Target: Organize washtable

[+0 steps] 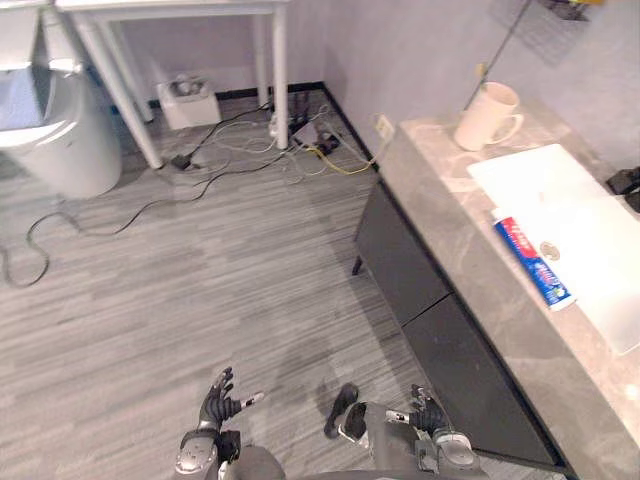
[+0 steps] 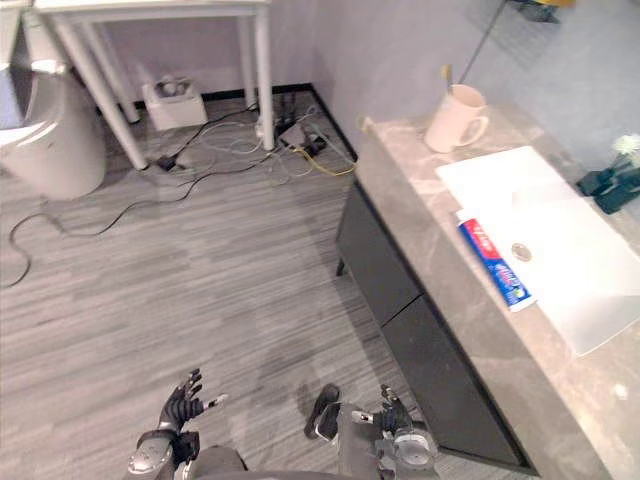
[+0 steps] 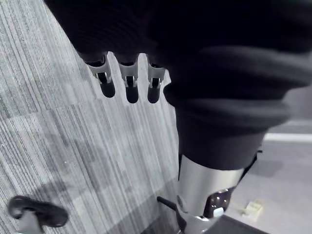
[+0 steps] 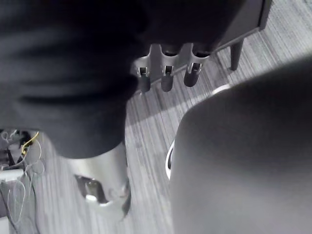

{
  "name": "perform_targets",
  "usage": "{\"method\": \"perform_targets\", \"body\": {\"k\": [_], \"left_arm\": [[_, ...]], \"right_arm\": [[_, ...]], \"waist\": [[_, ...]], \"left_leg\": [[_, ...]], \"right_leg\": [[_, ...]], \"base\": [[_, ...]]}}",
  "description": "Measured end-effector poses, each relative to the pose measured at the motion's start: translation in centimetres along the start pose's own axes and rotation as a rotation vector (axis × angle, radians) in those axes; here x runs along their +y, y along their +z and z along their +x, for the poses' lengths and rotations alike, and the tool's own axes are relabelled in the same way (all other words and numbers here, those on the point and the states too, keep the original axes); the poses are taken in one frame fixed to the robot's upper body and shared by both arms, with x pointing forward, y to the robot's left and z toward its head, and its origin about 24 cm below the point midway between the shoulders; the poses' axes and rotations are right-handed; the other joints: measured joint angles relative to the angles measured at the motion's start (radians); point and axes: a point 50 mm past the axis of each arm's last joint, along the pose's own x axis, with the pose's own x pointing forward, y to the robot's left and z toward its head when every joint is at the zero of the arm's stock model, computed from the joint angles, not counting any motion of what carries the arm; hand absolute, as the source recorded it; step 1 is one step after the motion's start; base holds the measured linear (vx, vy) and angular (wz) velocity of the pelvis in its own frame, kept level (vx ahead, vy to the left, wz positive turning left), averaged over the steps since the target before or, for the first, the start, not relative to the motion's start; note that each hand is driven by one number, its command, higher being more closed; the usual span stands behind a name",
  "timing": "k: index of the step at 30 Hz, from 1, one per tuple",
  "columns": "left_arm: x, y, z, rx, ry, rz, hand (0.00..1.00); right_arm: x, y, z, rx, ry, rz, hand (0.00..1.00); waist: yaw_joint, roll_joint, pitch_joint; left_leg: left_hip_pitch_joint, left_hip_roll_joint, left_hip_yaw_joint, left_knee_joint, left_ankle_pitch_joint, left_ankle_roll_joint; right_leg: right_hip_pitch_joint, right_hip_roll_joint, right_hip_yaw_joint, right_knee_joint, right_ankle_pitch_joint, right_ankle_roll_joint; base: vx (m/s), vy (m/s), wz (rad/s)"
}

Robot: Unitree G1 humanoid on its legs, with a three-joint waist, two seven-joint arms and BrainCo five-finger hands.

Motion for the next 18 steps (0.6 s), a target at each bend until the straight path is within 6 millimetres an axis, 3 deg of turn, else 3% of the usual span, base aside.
{"method": "perform_targets", "body": {"k": [2, 4, 5, 8, 11, 12, 14, 15, 17, 18], "left_arm": [[0.0, -0.3, -0.2, 0.005, -0.001, -0.002, 0.00], [-0.4, -0.7, -0.5, 0.015, -0.012, -0.006, 0.00], [-0.7, -0.9, -0.5, 0.023, -0.021, -0.017, 0.00], [-1.6, -1.2, -0.7, 0.029, -0.041, -0.039, 0.00], [-1.4, -1.9, -1.2, 0.052, -0.034, -0.042, 0.00], [-1.5, -2.1, -1.3, 0.057, -0.031, -0.048, 0.00], [-2.0, -2.1, -1.3, 0.054, -0.035, -0.060, 0.00], [-2.3, -2.2, -1.4, 0.055, -0.038, -0.068, 0.00], [-2.3, -2.2, -1.4, 0.053, -0.039, -0.067, 0.00], [-2.3, -2.0, -1.3, 0.045, -0.040, -0.060, 0.00]], "right_arm": [[-0.2, -0.4, -0.2, 0.011, -0.006, 0.003, 0.00], [-0.3, -0.7, -0.4, 0.017, -0.010, 0.007, 0.00], [-0.4, -1.0, -0.5, 0.026, -0.018, 0.017, 0.00], [-1.0, -1.7, -0.7, 0.055, -0.045, 0.054, 0.00], [-0.9, -1.6, -0.6, 0.053, -0.048, 0.062, 0.00], [-0.8, -1.2, -0.5, 0.041, -0.045, 0.064, 0.00], [-0.9, -1.1, -0.7, 0.023, -0.050, 0.064, 0.00], [-0.6, -1.2, -0.9, 0.019, -0.046, 0.071, 0.00], [0.1, -1.2, -1.4, 0.000, -0.038, 0.086, 0.00], [0.6, -1.4, -1.6, 0.006, -0.030, 0.094, 0.00]], "waist": [[-0.002, 0.011, 0.001], [0.004, 0.016, -0.004], [0.012, 0.016, -0.007], [0.021, 0.005, -0.007], [0.044, 0.008, -0.008], [0.047, 0.013, -0.011], [0.045, 0.028, -0.018], [0.046, 0.032, -0.028], [0.044, 0.020, -0.043], [0.044, 0.000, -0.053]], "left_leg": [[-0.049, 0.070, -0.055, 0.240, 0.095, -0.007], [-0.122, 0.094, -0.126, 0.405, 0.060, -0.017], [-0.164, 0.078, -0.145, 0.436, 0.040, 0.006], [-0.236, -0.017, -0.209, 0.300, 0.000, 0.034], [-0.257, -0.097, -0.348, 0.108, -0.001, 0.036], [-0.252, -0.147, -0.464, -0.022, 0.003, 0.032], [-0.238, -0.148, -0.508, -0.097, 0.036, 0.033], [-0.209, -0.148, -0.477, -0.105, 0.083, 0.056], [-0.192, -0.155, -0.414, -0.125, 0.070, 0.077], [-0.171, -0.162, -0.376, -0.139, 0.063, 0.088]], "right_leg": [[0.088, 0.066, 0.044, -0.063, -0.013, 0.001], [0.145, 0.106, 0.086, -0.122, -0.013, -0.003], [0.176, 0.115, 0.108, -0.151, -0.010, -0.003], [0.223, 0.115, 0.183, -0.191, 0.005, 0.019], [0.230, 0.126, 0.275, -0.192, 0.009, 0.028], [0.233, 0.127, 0.330, -0.186, 0.008, 0.049], [0.231, 0.142, 0.377, -0.175, 0.000, 0.068], [0.238, 0.141, 0.401, -0.164, -0.014, 0.082], [0.237, 0.115, 0.418, -0.144, -0.036, 0.099], [0.229, 0.100, 0.431, -0.129, -0.045, 0.112]], "base": [[0.16, -0.138, -0.64], [0.18, -0.054, -0.65], [0.22, -0.002, -0.65], [0.17, 0.036, -0.66], [0.15, 0.101, -1.06], [0.13, 0.115, -0.99], [0.14, 0.222, -1.04], [0.16, 0.283, -0.98], [0.15, 0.240, -0.75], [0.14, 0.225, -0.71]]}}
